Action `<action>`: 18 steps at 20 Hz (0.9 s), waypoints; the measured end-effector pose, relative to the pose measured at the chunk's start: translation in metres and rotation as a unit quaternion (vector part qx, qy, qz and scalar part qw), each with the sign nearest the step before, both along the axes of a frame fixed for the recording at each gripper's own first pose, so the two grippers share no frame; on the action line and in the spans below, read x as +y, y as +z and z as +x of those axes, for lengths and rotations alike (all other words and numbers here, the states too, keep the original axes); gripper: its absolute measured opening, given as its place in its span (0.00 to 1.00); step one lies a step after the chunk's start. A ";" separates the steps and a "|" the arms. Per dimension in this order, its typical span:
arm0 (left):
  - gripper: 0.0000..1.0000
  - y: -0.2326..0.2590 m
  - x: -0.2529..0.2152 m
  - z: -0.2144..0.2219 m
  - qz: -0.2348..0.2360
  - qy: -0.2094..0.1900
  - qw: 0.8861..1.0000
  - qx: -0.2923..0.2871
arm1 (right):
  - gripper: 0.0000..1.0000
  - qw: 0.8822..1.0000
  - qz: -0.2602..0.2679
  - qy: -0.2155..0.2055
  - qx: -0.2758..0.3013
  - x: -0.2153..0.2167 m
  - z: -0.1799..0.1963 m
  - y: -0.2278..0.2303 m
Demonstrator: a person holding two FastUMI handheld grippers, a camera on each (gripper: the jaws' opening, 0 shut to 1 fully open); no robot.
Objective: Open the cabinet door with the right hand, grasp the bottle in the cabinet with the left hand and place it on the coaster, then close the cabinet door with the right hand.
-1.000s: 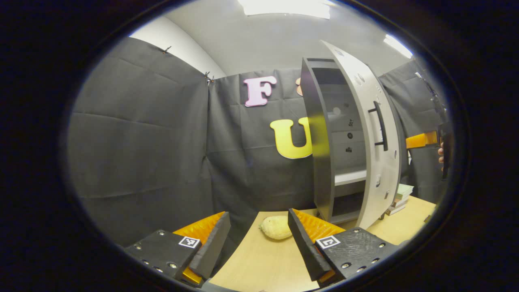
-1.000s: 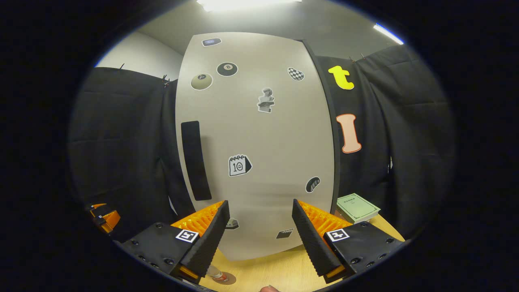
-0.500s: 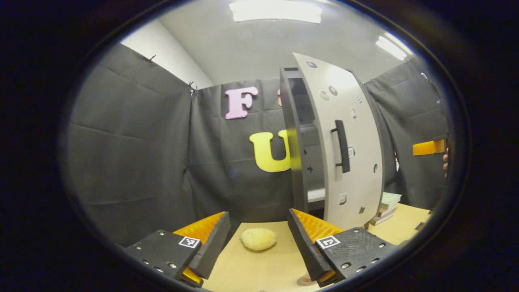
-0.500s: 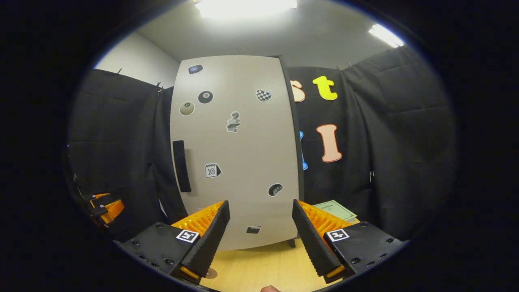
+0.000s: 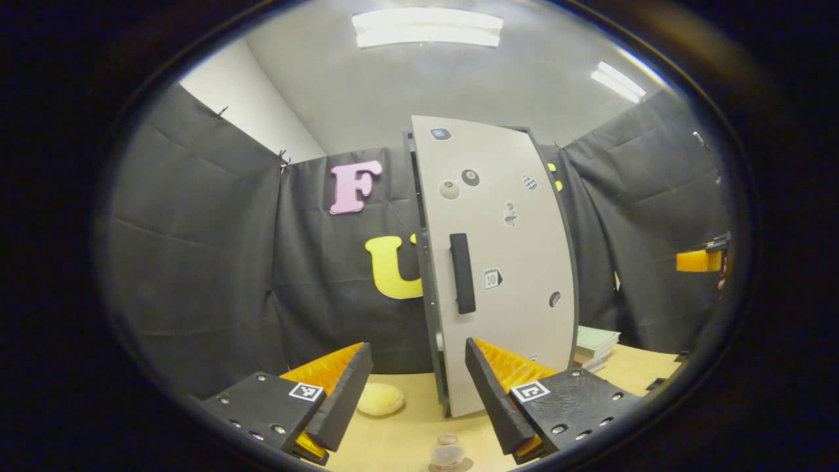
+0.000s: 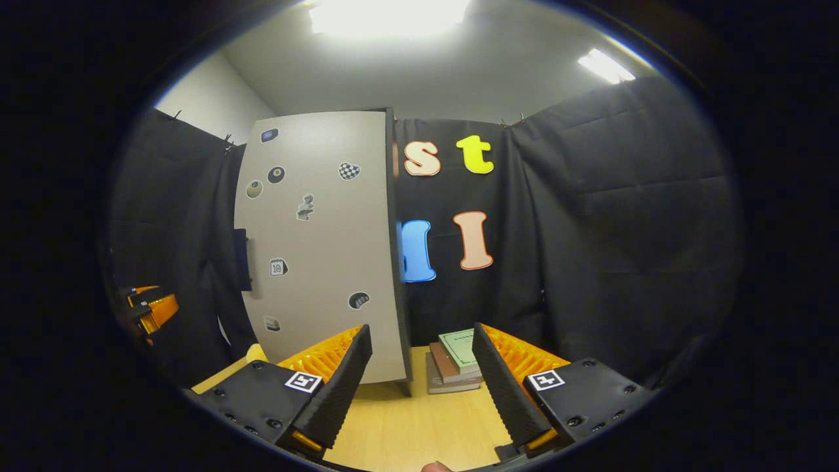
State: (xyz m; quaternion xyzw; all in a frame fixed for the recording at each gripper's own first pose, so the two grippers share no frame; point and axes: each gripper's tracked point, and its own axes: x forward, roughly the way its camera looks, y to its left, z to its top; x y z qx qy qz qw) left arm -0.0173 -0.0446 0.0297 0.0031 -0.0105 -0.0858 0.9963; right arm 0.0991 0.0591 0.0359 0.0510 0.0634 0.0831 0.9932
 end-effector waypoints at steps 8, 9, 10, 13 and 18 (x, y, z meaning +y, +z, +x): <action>0.88 -0.031 -0.035 -0.019 0.010 -0.005 0.999 0.031 | 0.98 1.000 -0.022 0.001 0.009 -0.032 0.001 -0.025; 0.86 -0.031 -0.036 -0.020 0.011 -0.003 0.999 0.030 | 0.98 1.000 -0.024 0.002 0.007 -0.032 0.003 -0.024; 0.86 -0.029 -0.036 -0.021 0.013 0.000 1.000 0.027 | 0.98 1.000 -0.025 0.004 0.004 -0.032 0.005 -0.022; 0.86 -0.019 -0.036 -0.023 0.013 0.006 1.000 0.015 | 0.98 0.999 -0.031 0.008 -0.006 -0.031 0.009 -0.017; 0.86 -0.014 -0.032 -0.024 0.019 0.015 1.000 0.007 | 0.98 0.999 -0.037 0.018 -0.019 -0.023 0.007 -0.014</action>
